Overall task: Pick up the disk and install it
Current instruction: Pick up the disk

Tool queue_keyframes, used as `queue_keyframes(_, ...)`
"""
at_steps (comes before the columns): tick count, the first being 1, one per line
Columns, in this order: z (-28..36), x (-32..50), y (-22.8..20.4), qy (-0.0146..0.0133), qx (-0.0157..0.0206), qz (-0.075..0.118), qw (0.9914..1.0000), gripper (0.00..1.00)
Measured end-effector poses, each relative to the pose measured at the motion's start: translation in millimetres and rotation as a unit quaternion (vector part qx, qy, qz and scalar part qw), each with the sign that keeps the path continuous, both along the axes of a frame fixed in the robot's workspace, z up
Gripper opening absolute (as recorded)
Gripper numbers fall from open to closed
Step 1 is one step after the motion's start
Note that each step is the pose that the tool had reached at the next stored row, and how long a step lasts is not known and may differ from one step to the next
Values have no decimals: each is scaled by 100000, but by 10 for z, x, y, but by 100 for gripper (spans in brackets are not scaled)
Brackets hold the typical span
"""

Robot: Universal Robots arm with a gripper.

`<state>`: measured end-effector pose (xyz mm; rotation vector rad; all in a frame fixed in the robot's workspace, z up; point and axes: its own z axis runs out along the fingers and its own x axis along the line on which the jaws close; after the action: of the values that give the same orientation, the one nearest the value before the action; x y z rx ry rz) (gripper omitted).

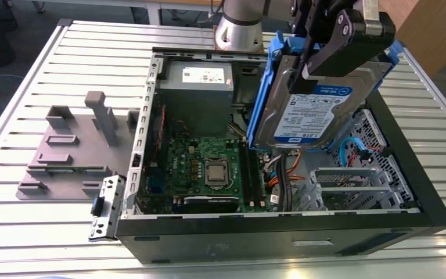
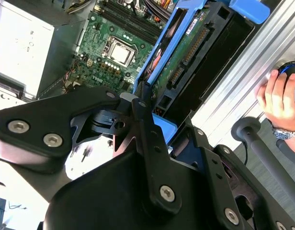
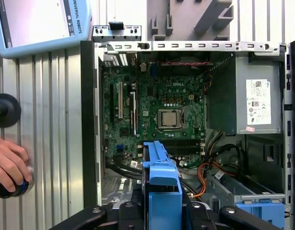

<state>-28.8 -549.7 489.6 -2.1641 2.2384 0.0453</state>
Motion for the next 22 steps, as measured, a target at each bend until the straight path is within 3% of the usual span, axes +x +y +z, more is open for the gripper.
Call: queue_keyframes(22,0,72,0,2,-5,-1,100000,36)
